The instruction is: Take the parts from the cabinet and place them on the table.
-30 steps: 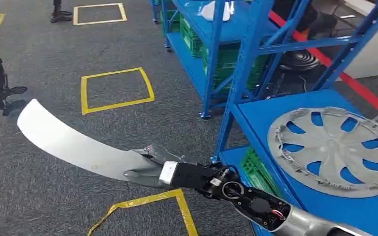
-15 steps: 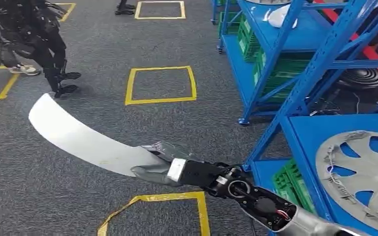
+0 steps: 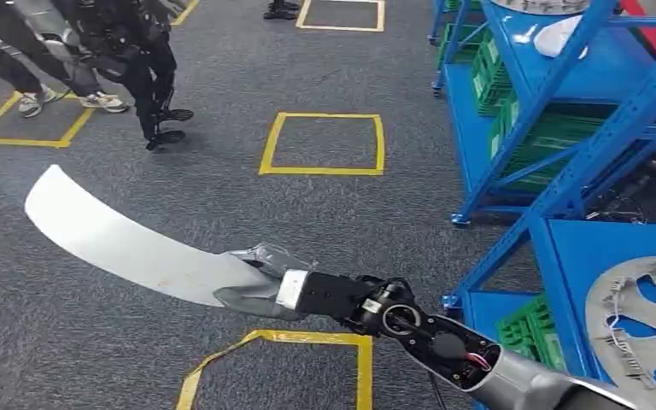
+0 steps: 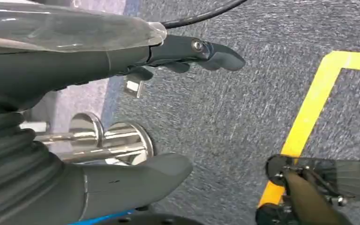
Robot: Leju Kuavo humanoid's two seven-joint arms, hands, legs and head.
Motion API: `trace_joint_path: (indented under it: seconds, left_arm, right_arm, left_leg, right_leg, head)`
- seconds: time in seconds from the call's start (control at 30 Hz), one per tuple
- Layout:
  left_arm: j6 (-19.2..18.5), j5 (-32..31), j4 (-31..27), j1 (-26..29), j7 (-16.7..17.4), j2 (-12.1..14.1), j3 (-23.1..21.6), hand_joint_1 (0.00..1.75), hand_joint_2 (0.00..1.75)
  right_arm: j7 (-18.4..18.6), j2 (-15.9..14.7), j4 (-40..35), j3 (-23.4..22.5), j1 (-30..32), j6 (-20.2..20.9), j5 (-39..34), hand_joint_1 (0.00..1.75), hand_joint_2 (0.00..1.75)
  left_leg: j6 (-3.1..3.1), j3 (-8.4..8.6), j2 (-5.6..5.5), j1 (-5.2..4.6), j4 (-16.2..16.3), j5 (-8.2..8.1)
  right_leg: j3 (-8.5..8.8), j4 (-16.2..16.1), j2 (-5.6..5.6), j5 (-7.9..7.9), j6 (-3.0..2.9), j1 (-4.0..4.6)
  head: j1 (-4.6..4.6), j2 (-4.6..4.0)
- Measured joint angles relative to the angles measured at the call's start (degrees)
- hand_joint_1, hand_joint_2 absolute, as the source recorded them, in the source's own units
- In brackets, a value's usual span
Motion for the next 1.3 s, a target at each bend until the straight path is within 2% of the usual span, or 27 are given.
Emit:
trace_joint_path:
  seconds: [0.1, 0.13, 0.17, 0.2, 0.27, 0.3, 0.33, 0.4, 0.43, 0.47, 0.53, 0.6, 0.63, 0.67, 0.7, 0.77, 0.8, 0.83, 0.9, 0.93, 0.97, 1.1, 1.13, 1.17, 1.2, 1.27, 1.3]
  left_arm:
    - [-0.2, -0.2, 0.0, 0.2, 0.0, 0.0, 0.0, 0.0, 1.75]
    - [-0.2, -0.2, 0.0, 0.3, 0.0, 0.0, 0.0, 0.0, 1.75]
    - [-0.2, -0.3, 0.0, 0.3, 0.0, 0.0, 0.0, 0.0, 1.75]
    - [-0.3, -0.3, 0.0, 0.2, 0.0, 0.0, 0.0, 0.0, 1.75]
    - [-0.3, -0.4, 0.0, 0.1, -0.1, 0.0, 0.0, 0.0, 1.75]
    - [-0.4, -0.5, 0.0, 0.1, -0.2, 0.0, 0.0, 0.0, 1.75]
    - [-0.5, -0.5, 0.0, 0.1, -0.3, 0.0, 0.0, 0.0, 1.75]
    - [-0.8, -0.8, 0.0, 0.1, -0.6, 0.0, 0.0, 0.0, 1.75]
    - [-1.0, -0.9, 0.0, 0.1, -0.7, 0.0, 0.0, 0.0, 1.75]
    - [-1.0, -0.9, 0.0, 0.1, -0.9, -0.2, 0.0, 0.0, 1.75]
    - [-1.1, -0.9, 0.0, 0.0, -1.0, -0.2, 0.0, 0.0, 1.75]
    - [-1.1, -0.9, 0.0, 0.4, -1.0, -0.1, 0.0, 0.0, 1.75]
    - [-1.1, -0.8, 0.0, 0.5, -1.0, 0.0, 0.0, 0.0, 1.75]
    - [-1.1, -0.8, 0.0, 0.4, -1.0, 0.0, 0.0, 0.0, 1.75]
    - [-1.1, -0.8, 0.0, 0.2, -1.0, -0.1, 0.0, 0.0, 1.75]
    - [-1.1, -0.8, 0.0, 0.0, -1.0, -0.1, 0.0, 0.0, 1.75]
    - [-1.1, -0.8, 0.0, 0.1, -1.0, -0.1, 0.0, 0.0, 1.75]
    - [-1.1, -0.8, 0.0, 0.1, -1.1, -0.1, 0.0, 0.0, 1.75]
    - [-1.1, -0.8, 0.0, 0.3, -1.0, 0.1, 0.0, 0.0, 1.75]
    - [-1.1, -0.8, 0.0, 0.3, -1.0, 0.2, 0.0, 0.0, 1.75]
    - [-1.1, -0.7, 0.0, 0.1, -1.0, 0.1, 0.0, 0.0, 1.75]
    - [-1.1, -0.7, 0.0, 0.1, -1.0, 0.1, 0.0, 0.0, 1.75]
    - [-1.1, -0.7, 0.0, 0.2, -1.0, 0.1, 0.0, 0.0, 1.75]
    - [-1.1, -0.7, 0.0, 0.2, -1.0, 0.0, 0.0, 0.0, 1.75]
    - [-1.1, -0.7, 0.0, 0.1, -1.0, 0.0, 0.0, 0.0, 1.75]
    - [-1.1, -0.7, 0.0, 0.1, -1.0, 0.0, 0.0, 0.0, 1.75]
    - [-1.1, -0.7, 0.0, 0.1, -1.0, 0.0, 0.0, 0.0, 1.75]
  right_arm:
    - [0.0, 0.0, 0.0, 0.0, -0.1, -0.1, 0.0, 1.73, 1.75]
    - [-0.1, 0.0, 0.0, 0.0, -0.1, -0.1, 0.0, 1.73, 1.75]
    - [-0.1, 0.0, 0.0, 0.0, -0.1, -0.1, 0.0, 1.73, 1.75]
    - [-0.2, 0.0, 0.0, 0.0, -0.1, -0.2, 0.0, 1.73, 1.75]
    - [-0.1, -0.1, 0.2, -0.1, 0.2, -0.3, 0.0, 1.73, 1.75]
    - [0.0, -0.1, 0.3, -0.1, 0.3, -0.3, 0.0, 1.73, 1.75]
    - [0.0, -0.1, 0.3, -0.1, 0.3, -0.4, 0.0, 1.73, 1.75]
    - [0.1, -0.1, 0.3, -0.2, 0.3, -0.7, 0.2, 1.73, 1.75]
    - [0.1, -0.1, 0.3, -0.3, 0.3, -0.7, 0.2, 1.73, 1.75]
    - [0.1, -0.1, 0.3, -0.3, 0.3, -0.8, 0.2, 1.73, 1.75]
    - [0.3, -0.1, 0.2, -0.4, 0.4, -0.9, 0.2, 1.73, 1.75]
    - [0.3, -0.1, 0.2, -0.5, 0.3, -1.0, 0.2, 1.73, 1.75]
    - [0.3, 0.0, 0.1, -0.5, 0.2, -1.1, 0.2, 1.73, 1.75]
    - [0.4, 0.0, 0.1, -0.5, 0.2, -1.1, 0.2, 1.73, 1.75]
    - [0.4, 0.0, 0.1, -0.5, 0.2, -1.1, 0.2, 1.73, 1.75]
    - [0.5, 0.0, 0.1, -0.5, 0.3, -1.2, 0.2, 1.73, 1.75]
    - [0.5, 0.0, 0.1, -0.5, 0.4, -1.1, 0.2, 1.73, 1.75]
    - [0.5, 0.0, 0.1, -0.5, 0.4, -1.1, 0.2, 1.73, 1.75]
    - [0.5, 0.0, 0.1, -0.5, 0.4, -1.2, 0.2, 1.73, 1.75]
    - [0.5, 0.0, 0.1, -0.5, 0.4, -1.2, 0.2, 1.73, 1.75]
    - [0.6, 0.0, 0.1, -0.5, 0.3, -1.2, 0.2, 1.73, 1.75]
    - [0.6, 0.0, 0.1, -0.5, 0.3, -1.2, 0.2, 1.73, 1.75]
    - [0.6, 0.0, 0.1, -0.5, 0.3, -1.2, 0.2, 1.73, 1.75]
    - [0.6, 0.0, 0.1, -0.5, 0.2, -1.2, 0.2, 1.73, 1.75]
    - [0.5, 0.0, 0.1, -0.5, 0.2, -1.2, 0.2, 1.73, 1.75]
    - [0.6, -0.1, 0.2, -0.5, 0.5, -1.2, 0.2, 1.73, 1.75]
    - [0.6, -0.1, 0.3, -0.5, 0.7, -1.2, 0.2, 1.73, 1.75]
  left_leg:
    - [1.17, -0.07, -1.86, -0.02, 0.1, -0.09]
    - [1.43, 0.16, -2.44, 0.18, -0.1, 0.0]
    - [1.75, 0.18, -2.85, 0.22, -0.1, 0.01]
    - [2.1, 0.21, -3.32, 0.22, -0.1, 0.05]
    - [2.21, 0.21, -4.86, 0.02, -0.1, 0.01]
    - [2.24, 0.28, -5.66, -0.11, -0.1, -0.01]
    - [2.25, 0.38, -6.47, -0.15, 0.0, -0.02]
    - [2.19, 0.69, -8.2, -0.18, 0.0, -0.07]
    - [2.11, 0.78, -8.92, -0.13, 0.0, -0.12]
    - [1.92, 0.54, -9.45, -0.28, 0.2, -0.18]
    - [1.2, -0.05, -10.79, 0.19, 0.2, 0.05]
    - [0.24, -0.22, -12.27, 0.17, -0.4, 0.38]
    - [0.35, -0.15, -10.66, 0.25, 0.2, -0.05]
    - [0.23, -1.31, -7.32, -0.15, 2.5, -1.74]
    - [-0.01, -3.58, -5.45, 0.1, 6.8, -4.19]
    - [-0.58, -8.32, -4.09, 0.18, 16.3, -8.07]
    - [-0.79, -9.49, -3.9, 0.21, 18.7, -8.48]
    - [-0.93, -9.19, -3.8, 0.28, 18.2, -7.57]
    - [-1.07, -4.23, -3.06, 0.49, 9.0, -2.8]
    - [-1.07, -1.22, -1.52, 0.5, 3.6, -0.78]
    - [-0.89, 0.51, 1.65, 0.36, 0.0, -0.72]
    - [0.74, 0.19, -1.18, -0.08, 0.3, -0.56]
    - [1.22, 0.48, -1.77, 0.23, 0.0, -0.3]
    - [1.47, 0.54, -2.31, 0.28, -0.1, -0.3]
    - [1.79, 0.52, -2.76, 0.29, -0.1, -0.28]
    - [1.99, 0.47, -4.07, 0.09, 0.0, -0.33]
    - [2.01, 0.49, -4.82, 0.0, 0.0, -0.34]
  right_leg:
    - [0.57, 0.0, -1.63, -0.56, 0.91, -0.18]
    - [0.56, 1.0, 0.32, -1.47, 1.32, -0.55]
    - [-0.7, 3.9, 3.09, -3.38, 1.38, -0.67]
    - [-3.04, 8.8, 4.53, -5.89, 1.45, -0.71]
    - [-8.18, 18.8, 5.47, -9.25, 1.61, -0.63]
    - [-9.39, 20.3, 5.49, -8.82, 1.52, -0.63]
    - [-9.1, 18.9, 5.55, -7.13, 1.36, -0.62]
    - [-5.52, 9.9, 6.34, -1.48, 0.75, -0.59]
    - [-3.23, 4.4, 8.31, 1.16, 0.36, -0.58]
    - [-2.32, 1.7, 11.77, 1.18, -0.07, -0.68]
    - [-2.05, 1.0, 10.75, 1.07, -0.01, -0.46]
    - [-1.66, 0.5, 9.45, 1.26, -0.59, -0.54]
    - [-1.24, -0.3, 8.45, 1.69, -0.89, -1.02]
    - [-1.06, -0.6, 7.68, 1.74, -1.23, -0.97]
    - [-1.04, -0.6, 6.82, 1.75, -1.37, -0.88]
    - [-1.14, -0.6, 5.01, 1.66, -1.45, -0.77]
    - [-1.16, -0.6, 4.17, 1.58, -1.42, -0.76]
    - [-1.11, -0.6, 3.47, 1.52, -1.36, -0.79]
    - [-0.98, -0.4, 2.01, 1.21, -1.0, -0.95]
    - [-0.88, -0.1, 1.46, 0.97, -0.66, -0.96]
    - [-0.78, 0.1, 1.01, 0.71, -0.26, -0.61]
    - [-0.2, 0.2, -1.12, 0.05, 0.87, -0.37]
    - [-0.25, 0.5, -0.62, -0.41, 1.49, -0.67]
    - [-0.72, 2.3, 2.49, -2.01, 1.71, -0.91]
    - [-2.43, 6.1, 4.32, -4.35, 1.73, -0.9]
    - [-7.32, 16.5, 5.39, -8.87, 1.8, -0.86]
    - [-8.94, 19.7, 5.44, -9.64, 1.73, -0.86]
  head:
    - [0.11, 0.0]
    - [0.39, 0.0]
    - [0.57, 0.0]
    - [0.96, 0.0]
    - [1.79, 0.0]
    - [1.95, 0.0]
    - [1.95, 0.0]
    - [2.19, 0.0]
    - [2.34, 0.0]
    - [2.29, 0.0]
    - [2.14, 0.0]
    - [2.36, 0.0]
    - [2.12, 0.0]
    - [1.34, 0.0]
    - [0.63, 0.0]
    - [0.22, 0.0]
    - [0.13, 0.0]
    - [0.04, 0.0]
    - [-0.15, 0.0]
    - [-0.22, 0.0]
    - [-0.61, 0.0]
    - [0.24, 0.0]
    - [0.31, 0.0]
    - [0.59, 0.0]
    - [0.88, 0.0]
    - [1.51, 0.0]
    - [1.71, 0.0]
